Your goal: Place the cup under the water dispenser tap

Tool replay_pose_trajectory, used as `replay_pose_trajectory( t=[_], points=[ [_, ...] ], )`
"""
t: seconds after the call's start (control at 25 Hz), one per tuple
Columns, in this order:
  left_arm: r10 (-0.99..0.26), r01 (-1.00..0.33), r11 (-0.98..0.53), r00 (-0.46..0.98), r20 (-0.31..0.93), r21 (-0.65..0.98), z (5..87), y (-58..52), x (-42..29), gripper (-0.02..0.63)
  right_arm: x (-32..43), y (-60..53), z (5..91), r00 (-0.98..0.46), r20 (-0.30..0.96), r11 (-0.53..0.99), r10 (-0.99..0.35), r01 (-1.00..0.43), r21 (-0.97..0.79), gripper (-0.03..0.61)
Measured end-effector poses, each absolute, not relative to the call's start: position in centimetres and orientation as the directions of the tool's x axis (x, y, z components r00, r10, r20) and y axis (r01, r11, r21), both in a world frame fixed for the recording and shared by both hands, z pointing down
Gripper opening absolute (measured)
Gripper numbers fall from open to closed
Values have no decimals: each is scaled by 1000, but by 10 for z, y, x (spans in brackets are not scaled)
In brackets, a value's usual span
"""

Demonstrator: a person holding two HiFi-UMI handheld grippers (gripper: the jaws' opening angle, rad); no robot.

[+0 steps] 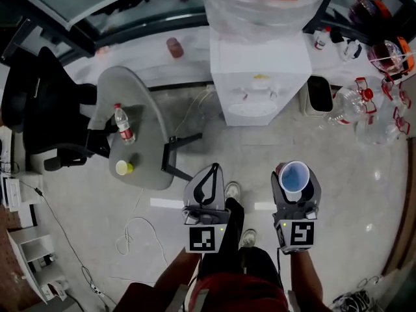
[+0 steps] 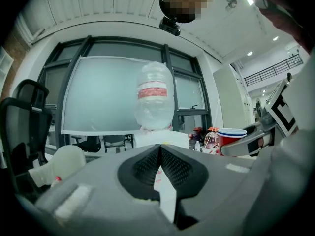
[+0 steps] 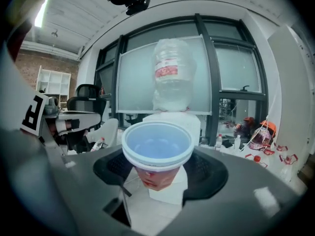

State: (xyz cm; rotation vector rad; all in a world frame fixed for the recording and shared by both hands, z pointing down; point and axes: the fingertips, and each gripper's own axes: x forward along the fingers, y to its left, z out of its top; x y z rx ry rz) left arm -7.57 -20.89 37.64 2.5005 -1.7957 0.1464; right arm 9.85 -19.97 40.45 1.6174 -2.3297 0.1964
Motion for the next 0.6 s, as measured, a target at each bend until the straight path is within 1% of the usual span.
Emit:
replay_pose_trajectory(
  t=[0.12,0.28,0.6],
  points=[
    [-931,-939,-344,339,133,-14,414,-228,-80,0,83,-217,443,-318,367,354,-874,-935,33,303],
    [-931,-939,-342,341,129,15,459,-250,-87,0,61,-239,485,-344,382,375,-858,-927,6,302],
    [-922,-940,-342,338,191,13,558,-264,-97,0,48,-260,588,-360,414,390,-836,-921,-13,304]
  ],
)
